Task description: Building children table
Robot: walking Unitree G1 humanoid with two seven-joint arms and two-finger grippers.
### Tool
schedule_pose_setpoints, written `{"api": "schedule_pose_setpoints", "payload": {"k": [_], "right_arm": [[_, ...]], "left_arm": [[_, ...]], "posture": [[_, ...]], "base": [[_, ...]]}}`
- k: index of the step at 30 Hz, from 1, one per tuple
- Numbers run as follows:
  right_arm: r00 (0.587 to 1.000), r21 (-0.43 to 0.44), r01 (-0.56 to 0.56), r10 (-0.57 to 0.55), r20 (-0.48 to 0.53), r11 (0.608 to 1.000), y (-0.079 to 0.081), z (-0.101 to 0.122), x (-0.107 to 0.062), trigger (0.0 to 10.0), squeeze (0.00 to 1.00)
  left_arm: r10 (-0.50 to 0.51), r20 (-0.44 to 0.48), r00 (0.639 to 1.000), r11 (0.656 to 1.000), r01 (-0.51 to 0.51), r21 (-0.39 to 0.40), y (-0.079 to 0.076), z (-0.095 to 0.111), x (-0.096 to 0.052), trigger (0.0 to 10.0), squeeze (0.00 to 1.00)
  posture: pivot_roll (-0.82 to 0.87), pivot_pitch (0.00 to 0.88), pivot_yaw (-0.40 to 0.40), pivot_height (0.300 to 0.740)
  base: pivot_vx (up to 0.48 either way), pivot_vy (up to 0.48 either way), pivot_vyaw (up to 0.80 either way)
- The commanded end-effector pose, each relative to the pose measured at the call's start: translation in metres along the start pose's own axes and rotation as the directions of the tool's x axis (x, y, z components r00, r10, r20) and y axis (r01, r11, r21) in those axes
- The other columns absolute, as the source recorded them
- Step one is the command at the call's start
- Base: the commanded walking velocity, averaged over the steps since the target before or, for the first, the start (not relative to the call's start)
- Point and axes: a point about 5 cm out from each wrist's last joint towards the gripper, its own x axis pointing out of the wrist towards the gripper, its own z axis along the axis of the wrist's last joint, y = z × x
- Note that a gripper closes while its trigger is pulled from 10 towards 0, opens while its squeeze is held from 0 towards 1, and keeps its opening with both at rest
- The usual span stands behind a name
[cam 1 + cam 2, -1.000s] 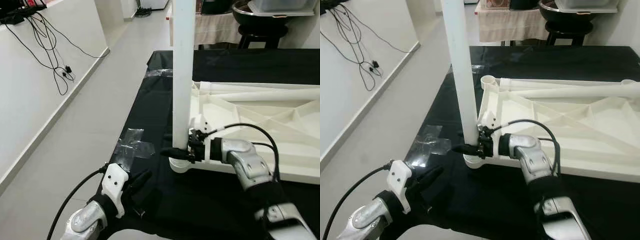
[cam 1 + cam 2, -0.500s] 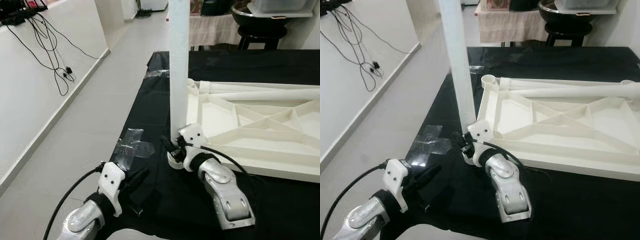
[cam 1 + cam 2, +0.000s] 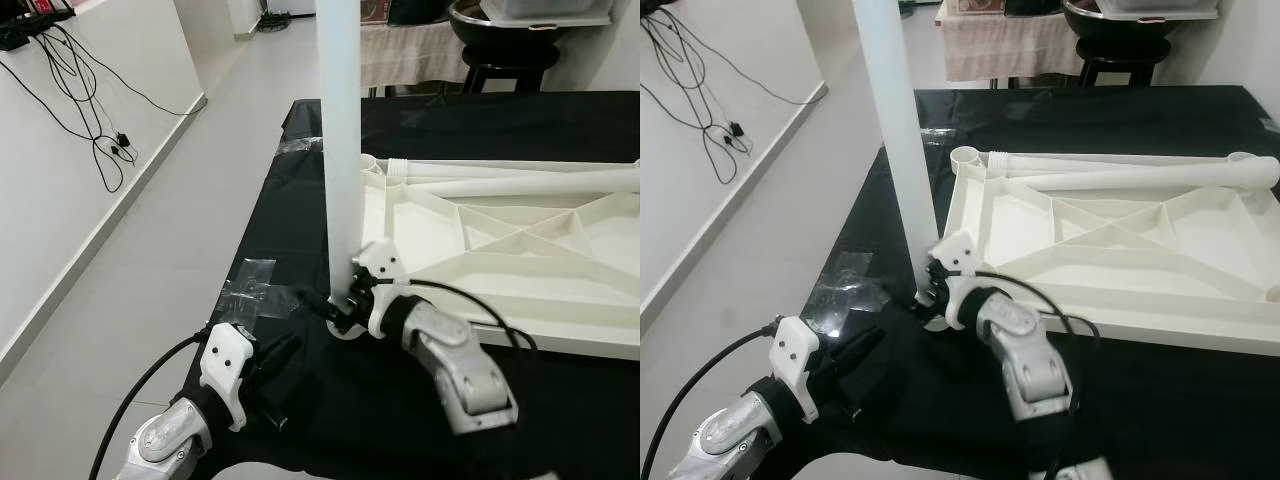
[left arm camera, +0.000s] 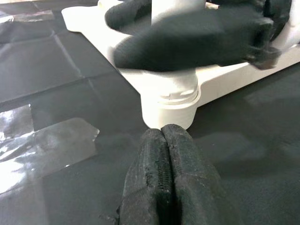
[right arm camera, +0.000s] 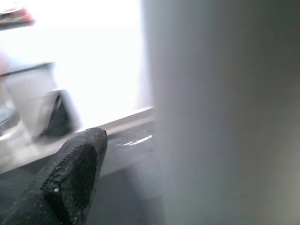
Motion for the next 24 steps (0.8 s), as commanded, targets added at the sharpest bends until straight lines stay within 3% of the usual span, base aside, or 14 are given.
{"api": "schedule_pose_setpoints", "payload": {"k": [1,5,11,12,18,24], "right_arm": [[0.992,0.006,-0.125,0.125,0.005,0.992,0.008,-0.005,0.003,10.0,0.00],[0.986,0.060,-0.152,0.156,-0.061,0.987,-0.018,-0.011,0.001,10.0,0.00],[0.969,0.119,-0.232,0.240,-0.052,0.965,-0.028,-0.011,-0.003,10.0,0.00],[0.969,0.126,-0.233,0.240,-0.051,0.964,-0.030,-0.011,-0.003,0.0,0.00],[0.963,0.117,-0.260,0.267,-0.043,0.958,-0.033,-0.013,-0.006,0.0,0.00],[0.983,0.091,-0.169,0.174,-0.051,0.981,-0.036,-0.017,-0.012,0.0,0.00]], "left_arm": [[0.013,-0.034,0.999,1.000,-0.013,0.003,0.000,-0.007,-0.003,10.0,0.00],[0.014,-0.033,0.999,1.000,-0.014,0.004,-0.001,-0.007,-0.004,10.0,0.00],[0.014,-0.033,0.999,1.000,-0.014,0.005,-0.001,-0.007,-0.004,10.0,0.00],[0.014,-0.033,0.999,1.000,-0.014,0.005,-0.001,-0.007,-0.004,10.0,0.00],[0.014,-0.030,0.999,1.000,-0.014,0.004,-0.002,-0.006,-0.004,10.0,0.00],[0.014,-0.028,1.000,1.000,-0.014,0.003,-0.003,-0.005,-0.004,10.0,0.00]], "posture": [[-0.02,0.117,0.056,0.740],[-0.02,0.119,0.050,0.740],[-0.01,0.122,0.050,0.740],[-0.01,0.127,0.049,0.740],[-0.02,0.137,0.050,0.740],[-0.03,0.148,0.050,0.740]], "base": [[0.000,0.000,0.00],[0.000,0.000,0.00],[0.000,0.000,0.00],[0.000,0.000,0.00],[0.000,0.000,0.00],[0.000,0.000,0.00]]}}
